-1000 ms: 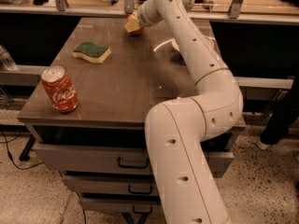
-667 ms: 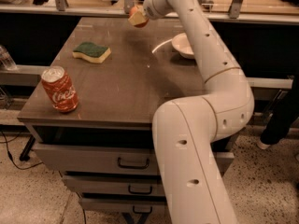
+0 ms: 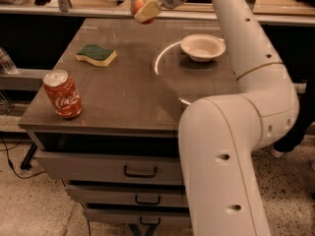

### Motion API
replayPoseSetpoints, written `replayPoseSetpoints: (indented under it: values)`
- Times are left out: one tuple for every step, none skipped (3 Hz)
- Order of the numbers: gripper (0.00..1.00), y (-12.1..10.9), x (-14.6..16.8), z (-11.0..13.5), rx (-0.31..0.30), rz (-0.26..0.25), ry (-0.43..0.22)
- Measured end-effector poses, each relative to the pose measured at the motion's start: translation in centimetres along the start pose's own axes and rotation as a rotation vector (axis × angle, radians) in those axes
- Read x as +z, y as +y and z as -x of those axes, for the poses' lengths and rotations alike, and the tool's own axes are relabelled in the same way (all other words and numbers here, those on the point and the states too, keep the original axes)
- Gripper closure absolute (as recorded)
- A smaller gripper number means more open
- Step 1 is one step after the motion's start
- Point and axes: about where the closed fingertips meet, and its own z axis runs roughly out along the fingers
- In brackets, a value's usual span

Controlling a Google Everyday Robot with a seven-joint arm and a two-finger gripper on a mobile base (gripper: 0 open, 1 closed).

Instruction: Move apple near sponge

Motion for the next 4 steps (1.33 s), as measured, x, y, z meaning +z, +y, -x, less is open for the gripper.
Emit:
replayPoseSetpoints:
  values:
    - [1.0, 1.3, -0.3, 0.1, -0.017, 0.038, 0.009]
    - [1.0, 1.3, -0.2, 0.1, -0.016, 0.036, 0.009]
    - [1.0, 1.9, 0.4, -0.8, -0.014, 0.06, 0.021]
    - [1.0, 2.3, -0.4, -2.0, -0.026, 0.066, 0.041]
